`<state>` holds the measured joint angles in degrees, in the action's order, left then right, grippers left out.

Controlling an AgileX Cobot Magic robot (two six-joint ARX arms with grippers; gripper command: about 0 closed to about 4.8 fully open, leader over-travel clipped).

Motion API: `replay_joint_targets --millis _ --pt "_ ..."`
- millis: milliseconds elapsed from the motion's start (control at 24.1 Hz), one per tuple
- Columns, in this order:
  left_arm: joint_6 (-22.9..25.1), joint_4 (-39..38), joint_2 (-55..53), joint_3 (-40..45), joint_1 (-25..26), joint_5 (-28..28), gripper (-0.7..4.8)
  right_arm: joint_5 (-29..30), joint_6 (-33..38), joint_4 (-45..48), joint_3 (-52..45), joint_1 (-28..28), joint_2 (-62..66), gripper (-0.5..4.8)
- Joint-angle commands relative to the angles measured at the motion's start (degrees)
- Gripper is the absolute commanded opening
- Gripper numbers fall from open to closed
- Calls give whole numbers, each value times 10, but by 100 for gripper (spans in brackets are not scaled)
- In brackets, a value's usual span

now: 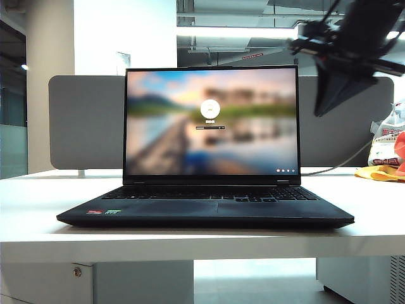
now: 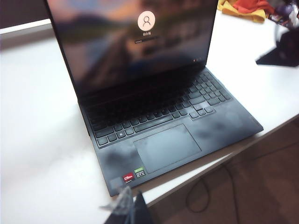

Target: Open the lid of the laptop and use the keypad to enter the password "123".

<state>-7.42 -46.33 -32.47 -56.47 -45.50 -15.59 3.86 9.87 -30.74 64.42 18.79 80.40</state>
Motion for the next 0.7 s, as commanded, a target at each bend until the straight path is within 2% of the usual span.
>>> replay_joint_targets --millis 41,290,705 --pt "-5 4 27 3 0 -27 -6 3 22 57 -71 6 -71 -2" --pt "3 5 82 36 0 -78 -6 3 67 125 -207 12 -221 -2" --pt "-1 85 95 147 0 -75 -6 3 69 129 -339 12 -417 -2"
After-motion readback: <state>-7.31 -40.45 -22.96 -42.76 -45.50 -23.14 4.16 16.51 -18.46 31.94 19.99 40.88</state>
